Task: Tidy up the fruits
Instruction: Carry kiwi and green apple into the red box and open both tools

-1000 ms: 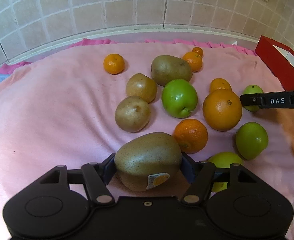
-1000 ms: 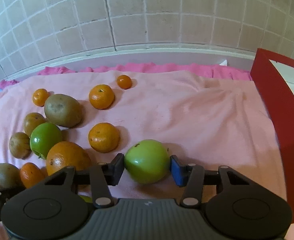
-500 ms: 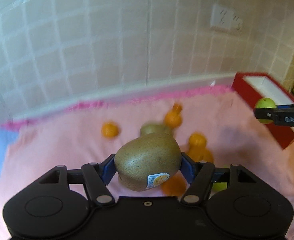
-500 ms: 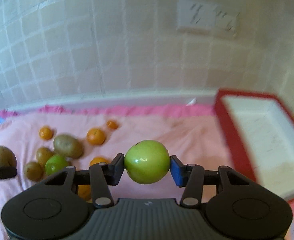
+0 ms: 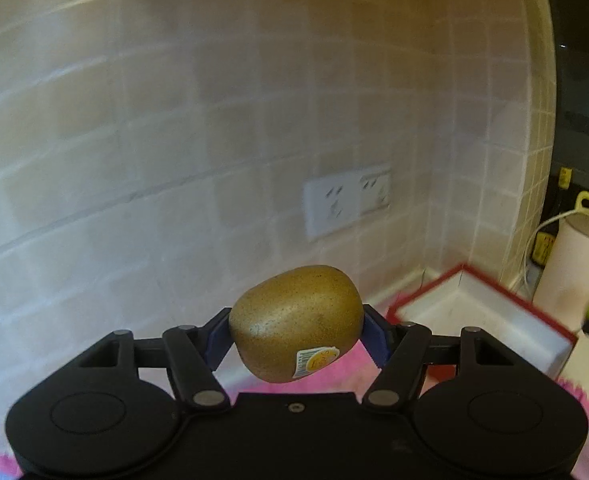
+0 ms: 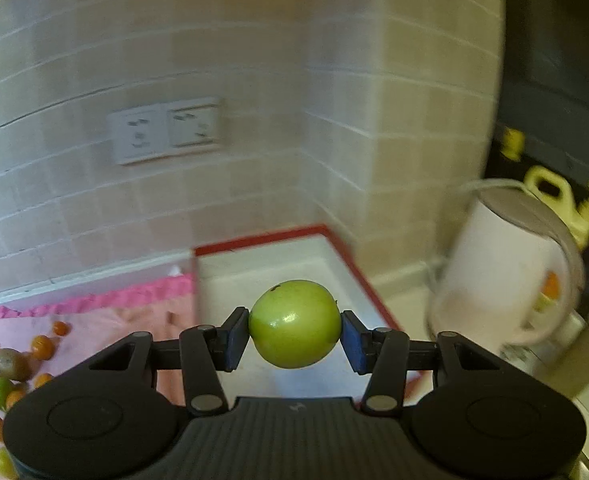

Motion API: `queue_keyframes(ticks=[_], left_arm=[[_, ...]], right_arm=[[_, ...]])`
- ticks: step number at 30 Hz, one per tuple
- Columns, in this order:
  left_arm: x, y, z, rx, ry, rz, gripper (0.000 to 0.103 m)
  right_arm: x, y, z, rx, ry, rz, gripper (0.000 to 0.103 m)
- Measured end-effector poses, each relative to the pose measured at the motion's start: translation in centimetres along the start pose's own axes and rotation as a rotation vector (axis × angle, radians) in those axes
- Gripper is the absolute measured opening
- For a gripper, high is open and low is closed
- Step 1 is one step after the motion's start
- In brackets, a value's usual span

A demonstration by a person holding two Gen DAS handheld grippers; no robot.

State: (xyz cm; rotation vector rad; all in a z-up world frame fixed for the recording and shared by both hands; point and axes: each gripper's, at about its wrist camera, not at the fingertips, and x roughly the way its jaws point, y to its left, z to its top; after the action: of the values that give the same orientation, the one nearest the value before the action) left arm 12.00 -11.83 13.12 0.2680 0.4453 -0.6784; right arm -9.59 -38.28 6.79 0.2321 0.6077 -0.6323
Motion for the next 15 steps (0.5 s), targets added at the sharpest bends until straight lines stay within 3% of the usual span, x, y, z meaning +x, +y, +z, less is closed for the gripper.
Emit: queue_keyframes(ticks=[4,7,10,15], left_arm=[[4.5,-4.8,1.6,-0.028,-0.001,-0.1,0.079],[9.5,-9.0,0.8,-0.087,0.045,-0.216,0.079],[15.2,-13.0,-0.6,-0.153,0.147,-0.335,0.079],[22.7,-18.2,-4.6,-0.227,0.344,-0.41,0.079]], right_arm=[[2.5,-2.8,-0.5,0.1,0.043,0.045,0.051],[5.5,-3.2,-1.1,0.133,0.086,0.053,0.051],[9.1,-3.4,-1.7,0.158,0.155,0.066,0.051],[14.0,-3.8,-3.0,0.178,0.273,0.088,0.051]])
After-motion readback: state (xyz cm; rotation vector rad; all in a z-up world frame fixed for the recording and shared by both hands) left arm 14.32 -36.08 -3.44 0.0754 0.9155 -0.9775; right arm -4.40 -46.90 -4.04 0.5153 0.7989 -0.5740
